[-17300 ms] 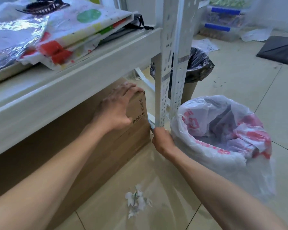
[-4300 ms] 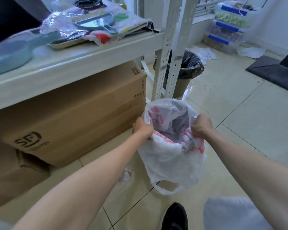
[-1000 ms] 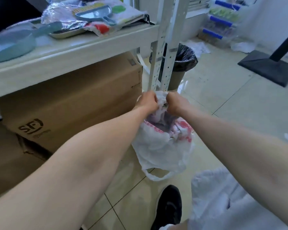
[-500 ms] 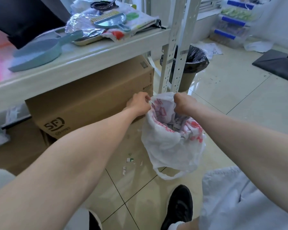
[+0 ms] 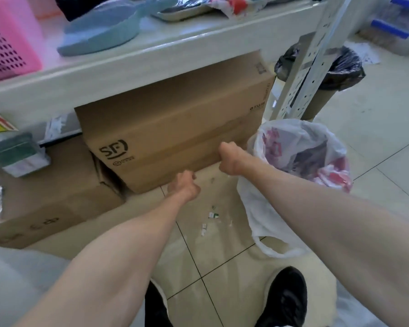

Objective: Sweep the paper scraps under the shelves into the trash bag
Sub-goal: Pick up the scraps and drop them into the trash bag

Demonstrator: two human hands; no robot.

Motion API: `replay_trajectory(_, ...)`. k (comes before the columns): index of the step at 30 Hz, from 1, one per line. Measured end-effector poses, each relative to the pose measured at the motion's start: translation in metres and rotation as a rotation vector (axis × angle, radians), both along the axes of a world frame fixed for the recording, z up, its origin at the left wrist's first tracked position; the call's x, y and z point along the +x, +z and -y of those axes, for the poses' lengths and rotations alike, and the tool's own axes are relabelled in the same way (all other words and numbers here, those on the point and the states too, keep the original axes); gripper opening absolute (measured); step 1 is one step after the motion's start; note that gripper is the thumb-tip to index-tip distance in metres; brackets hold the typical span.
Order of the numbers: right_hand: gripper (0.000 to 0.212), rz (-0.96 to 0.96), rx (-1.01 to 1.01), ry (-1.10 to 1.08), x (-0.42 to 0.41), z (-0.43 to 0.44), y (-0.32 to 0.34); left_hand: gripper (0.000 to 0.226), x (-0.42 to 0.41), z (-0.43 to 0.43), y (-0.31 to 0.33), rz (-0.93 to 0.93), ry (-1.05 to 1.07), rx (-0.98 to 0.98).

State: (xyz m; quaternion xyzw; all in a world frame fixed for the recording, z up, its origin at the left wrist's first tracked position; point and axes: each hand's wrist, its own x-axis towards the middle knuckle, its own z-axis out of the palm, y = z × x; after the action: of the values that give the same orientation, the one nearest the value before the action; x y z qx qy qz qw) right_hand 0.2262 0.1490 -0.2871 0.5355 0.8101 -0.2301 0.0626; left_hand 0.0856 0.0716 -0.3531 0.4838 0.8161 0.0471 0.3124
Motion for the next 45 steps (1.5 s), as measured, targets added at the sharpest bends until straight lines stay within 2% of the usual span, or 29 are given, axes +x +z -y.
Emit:
replay_trajectory(3, 0.031, 0.038, -0.123, -0.003, -0.013, -0.005, -0.047, 0.053, -0.013, 0.001, -0.038, 0.062, -0.021, -0.063)
replay_trajectory(8, 0.039, 0.104, -0.168, -0.034, -0.017, -0.016, -0.126, 0.072, -0.023, -0.003, -0.092, 0.13, -0.083, -0.087)
replay_trajectory(14, 0.059, 0.15, -0.186, 0.108, -0.034, -0.035, -0.169, 0.063, -0.035, 0.002, -0.117, 0.146, -0.143, 0.003)
replay_trajectory(19, 0.052, 0.157, -0.164, 0.165, -0.032, -0.026, -0.18, 0.059, -0.035, 0.01, -0.122, 0.182, -0.263, 0.012)
replay_trajectory(27, 0.035, -0.014, -0.307, 0.112, -0.001, 0.031, -0.186, 0.059, -0.01, 0.037, -0.117, 0.24, -0.288, -0.051)
replay_trajectory(31, 0.041, 0.022, -0.328, 0.101, 0.013, 0.055, -0.183, 0.062, 0.005, 0.055, -0.118, 0.206, -0.301, -0.035)
replay_trajectory(35, 0.043, 0.031, -0.252, 0.079, 0.015, 0.071, -0.185, 0.07, 0.018, 0.073, -0.123, 0.164, -0.38, -0.009)
replay_trajectory(38, 0.035, 0.042, -0.193, 0.038, 0.012, 0.076, -0.187, 0.058, 0.023, 0.082, -0.132, 0.159, -0.379, 0.045)
replay_trajectory(42, 0.021, 0.055, -0.186, -0.03, 0.01, 0.076, -0.187, 0.024, 0.021, 0.081, -0.136, 0.22, -0.21, 0.132)
replay_trajectory(45, 0.014, 0.054, -0.212, -0.066, 0.009, 0.073, -0.187, 0.018, 0.018, 0.076, -0.136, 0.2, -0.176, 0.15)
